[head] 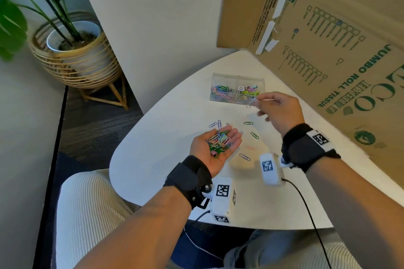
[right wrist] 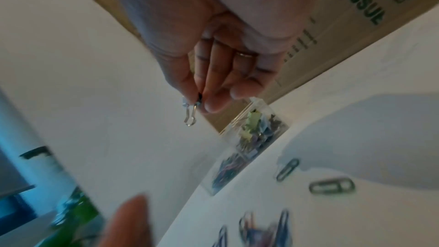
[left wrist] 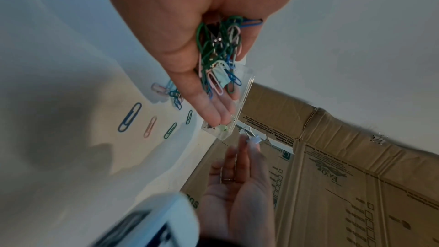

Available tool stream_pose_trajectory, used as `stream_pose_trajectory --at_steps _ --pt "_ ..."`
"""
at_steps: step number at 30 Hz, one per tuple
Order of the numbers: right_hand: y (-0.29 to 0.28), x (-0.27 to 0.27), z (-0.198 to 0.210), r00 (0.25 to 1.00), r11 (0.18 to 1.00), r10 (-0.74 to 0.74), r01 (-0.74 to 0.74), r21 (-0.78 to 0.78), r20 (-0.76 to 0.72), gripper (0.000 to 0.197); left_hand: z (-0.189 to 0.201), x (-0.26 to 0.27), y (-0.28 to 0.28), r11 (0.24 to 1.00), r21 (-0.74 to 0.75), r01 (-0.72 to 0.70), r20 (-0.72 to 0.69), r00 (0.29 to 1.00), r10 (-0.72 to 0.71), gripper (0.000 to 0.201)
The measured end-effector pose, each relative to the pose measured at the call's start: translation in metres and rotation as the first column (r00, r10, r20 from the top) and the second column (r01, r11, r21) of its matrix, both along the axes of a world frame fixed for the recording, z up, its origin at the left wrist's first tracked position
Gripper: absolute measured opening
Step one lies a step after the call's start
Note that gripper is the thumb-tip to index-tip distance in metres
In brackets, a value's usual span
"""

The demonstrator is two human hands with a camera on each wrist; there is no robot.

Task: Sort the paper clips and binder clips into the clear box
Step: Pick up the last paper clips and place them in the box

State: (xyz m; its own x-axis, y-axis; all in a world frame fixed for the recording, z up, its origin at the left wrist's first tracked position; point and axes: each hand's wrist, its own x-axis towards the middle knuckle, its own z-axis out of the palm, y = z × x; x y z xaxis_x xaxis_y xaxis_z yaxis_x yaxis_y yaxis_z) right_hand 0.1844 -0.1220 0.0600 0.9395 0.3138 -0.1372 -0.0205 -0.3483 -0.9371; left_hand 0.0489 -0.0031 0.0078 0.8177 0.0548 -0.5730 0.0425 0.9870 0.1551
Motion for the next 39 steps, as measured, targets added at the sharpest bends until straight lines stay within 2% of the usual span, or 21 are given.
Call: stream_pose_trajectory --at_steps 5,7,11,15,17,19,21,25,29,34,36,39 --pt "0.021 0.052 0.008 0.987 0.986 -0.128 0.138 -0.099 0.101 0.010 0.000 0.001 0.002 0.999 0.023 0.029 -0.012 1.000 -0.029 0.050" --pt "0.025 0.061 0.010 0.987 0.979 -0.103 0.123 -0.163 0.123 0.008 -0.001 0.001 0.004 0.999 0.033 0.022 -0.020 1.000 -0.022 0.050" --pt "0.022 0.059 0.001 0.983 0.950 0.063 -0.006 -0.311 0.173 0.018 -0.004 0.001 0.007 0.999 0.037 0.011 -0.030 0.999 -0.010 0.048" --pt "0.013 0.026 0.001 0.951 0.935 0.234 -0.164 -0.315 0.202 0.011 -0.007 0.002 0.010 0.999 0.028 -0.017 -0.037 0.999 0.018 0.048" --pt "0.009 0.004 0.005 0.900 0.874 0.403 -0.324 -0.363 0.166 0.008 -0.006 0.003 0.010 0.999 0.031 -0.024 -0.044 0.999 0.025 0.047" --pt "0.006 -0.015 0.008 0.814 0.764 0.567 -0.463 -0.451 0.126 0.009 -0.005 0.006 0.010 0.999 0.030 -0.037 -0.053 0.998 0.038 0.041" --pt "0.005 -0.030 0.009 0.744 0.684 0.655 -0.510 -0.522 0.132 0.010 -0.003 0.008 0.010 0.998 0.047 -0.051 -0.066 0.996 0.054 0.035" --pt "0.006 -0.044 0.011 0.701 0.667 0.679 -0.466 -0.581 0.218 0.016 -0.003 0.008 0.010 0.997 0.051 -0.059 -0.075 0.995 0.063 0.038" --pt "0.013 -0.052 0.010 0.676 0.607 0.713 -0.463 -0.646 0.185 0.027 0.001 0.007 0.005 0.996 0.057 -0.062 -0.075 0.995 0.066 0.035" --pt "0.023 -0.059 0.002 0.680 0.514 0.706 -0.299 -0.804 0.198 0.026 0.008 0.009 -0.003 0.994 0.095 -0.055 -0.081 0.995 0.062 0.032" --pt "0.025 -0.062 -0.002 0.706 0.542 0.682 -0.316 -0.779 0.189 0.026 0.005 0.010 -0.003 0.993 0.103 -0.050 -0.104 0.993 0.060 0.027" --pt "0.027 -0.065 -0.005 0.757 0.647 0.620 -0.344 -0.681 0.207 0.020 0.000 0.011 -0.003 0.994 0.104 -0.037 -0.085 0.995 0.046 0.027"
